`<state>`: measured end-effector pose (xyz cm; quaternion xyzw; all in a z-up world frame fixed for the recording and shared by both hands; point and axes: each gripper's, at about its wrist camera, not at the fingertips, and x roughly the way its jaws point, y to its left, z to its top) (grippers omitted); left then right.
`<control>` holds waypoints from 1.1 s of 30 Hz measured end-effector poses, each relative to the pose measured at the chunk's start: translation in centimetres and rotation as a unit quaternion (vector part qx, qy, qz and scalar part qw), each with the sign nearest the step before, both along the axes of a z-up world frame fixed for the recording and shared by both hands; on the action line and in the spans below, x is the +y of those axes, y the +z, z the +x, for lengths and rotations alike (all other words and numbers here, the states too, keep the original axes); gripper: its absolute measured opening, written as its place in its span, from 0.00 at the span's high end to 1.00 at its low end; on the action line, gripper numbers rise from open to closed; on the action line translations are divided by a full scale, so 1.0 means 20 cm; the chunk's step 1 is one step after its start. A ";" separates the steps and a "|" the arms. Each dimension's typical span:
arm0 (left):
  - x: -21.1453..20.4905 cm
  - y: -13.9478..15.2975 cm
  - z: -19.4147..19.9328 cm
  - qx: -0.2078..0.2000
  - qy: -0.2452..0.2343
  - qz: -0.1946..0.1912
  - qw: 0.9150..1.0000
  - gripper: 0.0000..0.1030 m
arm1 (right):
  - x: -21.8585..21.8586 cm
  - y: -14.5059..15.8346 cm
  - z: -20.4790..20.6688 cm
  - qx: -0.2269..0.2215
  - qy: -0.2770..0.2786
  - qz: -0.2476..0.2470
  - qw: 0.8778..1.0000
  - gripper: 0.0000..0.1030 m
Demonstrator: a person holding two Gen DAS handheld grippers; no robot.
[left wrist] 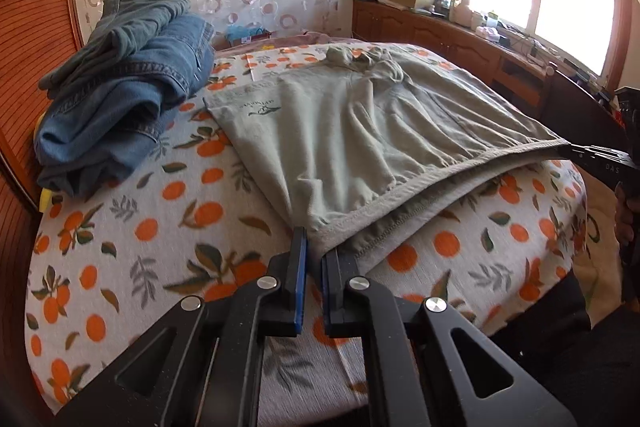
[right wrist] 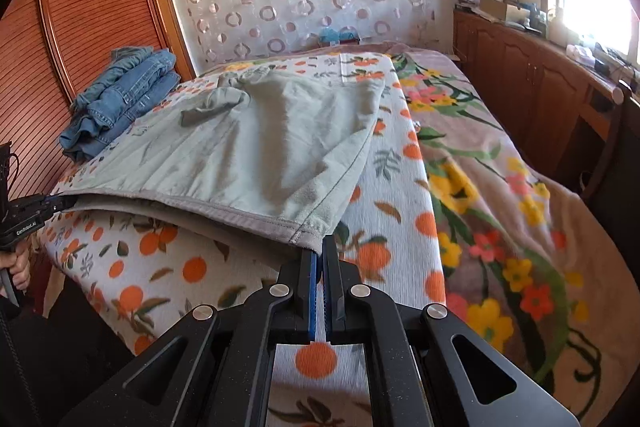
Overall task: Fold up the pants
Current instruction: 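Lay the spread garment flat on the bed and open both grippers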
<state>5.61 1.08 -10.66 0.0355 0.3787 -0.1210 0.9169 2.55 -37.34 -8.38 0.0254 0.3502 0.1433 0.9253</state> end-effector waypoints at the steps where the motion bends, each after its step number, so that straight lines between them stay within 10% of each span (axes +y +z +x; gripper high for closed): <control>1: 0.00 -0.01 0.00 0.004 -0.003 0.001 1.000 0.93 | 0.00 -0.01 -0.01 0.003 -0.001 -0.002 1.000 0.98; 21: 0.04 0.05 -0.13 0.001 -0.002 -0.011 1.000 0.90 | 0.01 0.04 -0.06 0.019 0.022 -0.030 0.999 0.98; 33: 0.08 0.15 -0.14 -0.019 0.002 -0.011 1.000 0.64 | 0.01 0.17 -0.13 0.000 0.039 -0.046 0.998 0.94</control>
